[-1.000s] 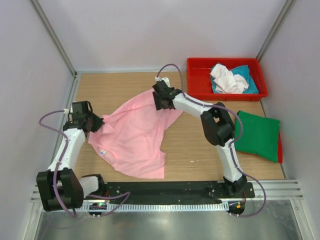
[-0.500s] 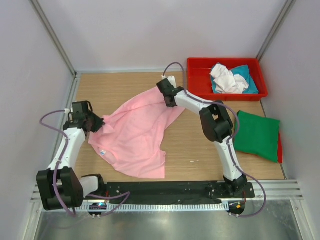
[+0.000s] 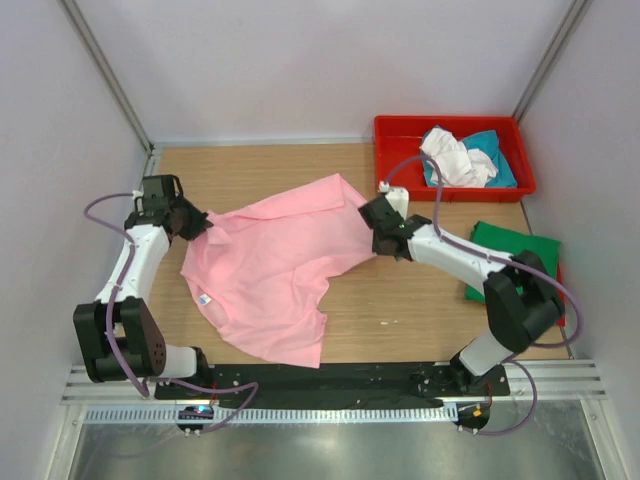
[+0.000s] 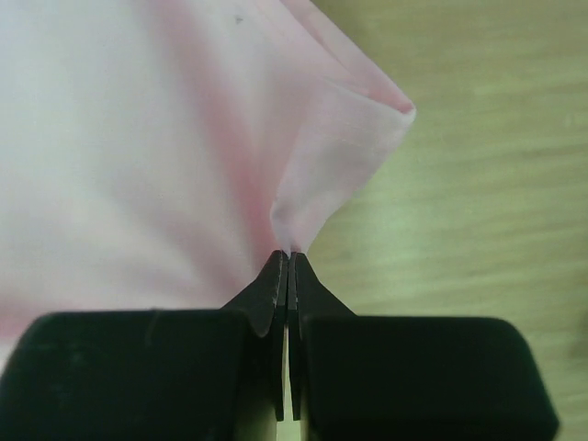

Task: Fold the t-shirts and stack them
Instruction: Flatten the tshirt out

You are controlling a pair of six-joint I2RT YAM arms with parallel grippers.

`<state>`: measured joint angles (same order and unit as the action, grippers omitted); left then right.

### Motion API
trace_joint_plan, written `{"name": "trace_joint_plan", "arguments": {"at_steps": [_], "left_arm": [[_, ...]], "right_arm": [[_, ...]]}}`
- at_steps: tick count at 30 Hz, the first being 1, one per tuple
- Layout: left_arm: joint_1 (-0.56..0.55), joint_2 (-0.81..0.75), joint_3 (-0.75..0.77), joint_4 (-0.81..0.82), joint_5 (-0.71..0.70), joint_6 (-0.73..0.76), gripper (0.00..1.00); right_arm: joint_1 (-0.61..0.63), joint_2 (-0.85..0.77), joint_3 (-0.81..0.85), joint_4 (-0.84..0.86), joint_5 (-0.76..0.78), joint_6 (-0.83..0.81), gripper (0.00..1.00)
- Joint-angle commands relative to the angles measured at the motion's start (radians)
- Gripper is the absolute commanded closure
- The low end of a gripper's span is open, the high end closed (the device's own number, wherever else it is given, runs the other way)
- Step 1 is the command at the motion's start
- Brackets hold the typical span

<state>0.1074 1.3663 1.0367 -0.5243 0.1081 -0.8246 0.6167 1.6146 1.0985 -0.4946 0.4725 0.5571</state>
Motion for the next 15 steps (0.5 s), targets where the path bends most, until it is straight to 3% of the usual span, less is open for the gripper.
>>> {"name": "trace_joint_plan", "arguments": {"at_steps": [1,6,12,15], "left_arm": [[0.008,0.019,0.051,-0.045,0.007,0.050,1.00],[0.009,0.053,0.077,-0.040,0.005,0.068,1.00],[0.009,0.073,0.092,-0.046,0.013,0.084,1.00],[0.009,0.074,0.083,-0.052,0.028,0.102,1.00]], "right_arm": [[0.011,-0.154,-0.187,0.013,-0.038,0.180,0.99],[0.025,-0.330,-0.387,0.119,-0.162,0.240,0.99],[0.035,-0.318,-0.414,0.097,-0.178,0.256,0.99],[0.035,-0.326,-0.393,0.079,-0.175,0.228,0.92]]}}
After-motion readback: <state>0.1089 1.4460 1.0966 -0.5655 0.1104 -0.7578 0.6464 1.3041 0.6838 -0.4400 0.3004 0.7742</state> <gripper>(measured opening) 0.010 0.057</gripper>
